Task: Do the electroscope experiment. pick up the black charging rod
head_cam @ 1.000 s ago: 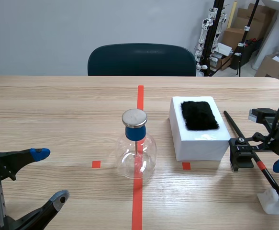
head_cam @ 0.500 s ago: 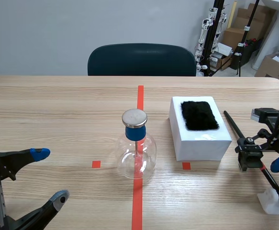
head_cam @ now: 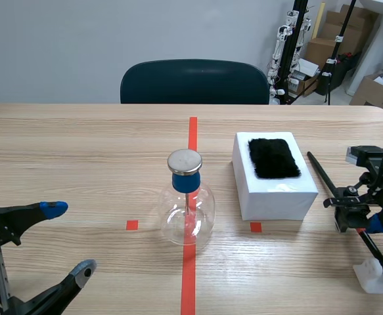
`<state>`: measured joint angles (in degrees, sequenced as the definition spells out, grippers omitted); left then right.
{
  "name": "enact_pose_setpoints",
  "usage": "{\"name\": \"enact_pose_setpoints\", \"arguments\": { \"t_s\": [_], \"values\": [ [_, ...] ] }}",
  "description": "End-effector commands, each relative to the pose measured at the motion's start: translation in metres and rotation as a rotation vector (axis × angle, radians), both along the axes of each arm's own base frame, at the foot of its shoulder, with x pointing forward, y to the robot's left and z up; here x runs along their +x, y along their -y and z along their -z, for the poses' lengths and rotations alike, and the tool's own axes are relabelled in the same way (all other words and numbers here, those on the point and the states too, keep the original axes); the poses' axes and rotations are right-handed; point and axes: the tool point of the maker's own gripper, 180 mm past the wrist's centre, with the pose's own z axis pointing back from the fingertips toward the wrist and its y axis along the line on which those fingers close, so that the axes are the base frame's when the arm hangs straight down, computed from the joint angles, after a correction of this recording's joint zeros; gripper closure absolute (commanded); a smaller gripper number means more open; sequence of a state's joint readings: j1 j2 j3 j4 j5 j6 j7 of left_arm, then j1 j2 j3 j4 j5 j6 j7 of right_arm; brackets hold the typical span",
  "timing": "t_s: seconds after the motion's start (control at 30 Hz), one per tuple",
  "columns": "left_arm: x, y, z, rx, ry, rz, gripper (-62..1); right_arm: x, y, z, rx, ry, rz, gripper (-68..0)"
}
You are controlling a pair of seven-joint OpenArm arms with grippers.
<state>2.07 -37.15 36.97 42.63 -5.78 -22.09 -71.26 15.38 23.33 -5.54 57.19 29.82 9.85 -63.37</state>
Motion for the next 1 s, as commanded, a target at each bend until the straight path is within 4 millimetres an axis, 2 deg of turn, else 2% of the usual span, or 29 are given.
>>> {"name": "enact_pose_setpoints", "arguments": {
  "t_s": [0.0,0.13,0.7,0.97],
  "values": [
    [0.0026,0.0022,-0.007,-0.02,0.021,-0.001,-62.3,0.0114,0.0082,-0.0109,-0.017,0.031,0.005,-28.2],
    [0.0026,0.0022,-0.007,-0.02,0.021,-0.001,-62.3,0.0123,0.0081,-0.011,-0.016,0.036,0.005,-24.1],
    [0.0034,0.0022,-0.0062,-0.015,0.018,0.0,-62.3,0.0069,0.01,-0.0092,-0.028,0.008,0.002,-23.6],
    [0.0034,0.0022,-0.0062,-0.015,0.018,0.0,-62.3,0.0068,0.0101,-0.0092,-0.029,0.008,0.002,-0.3]
  ]
}}
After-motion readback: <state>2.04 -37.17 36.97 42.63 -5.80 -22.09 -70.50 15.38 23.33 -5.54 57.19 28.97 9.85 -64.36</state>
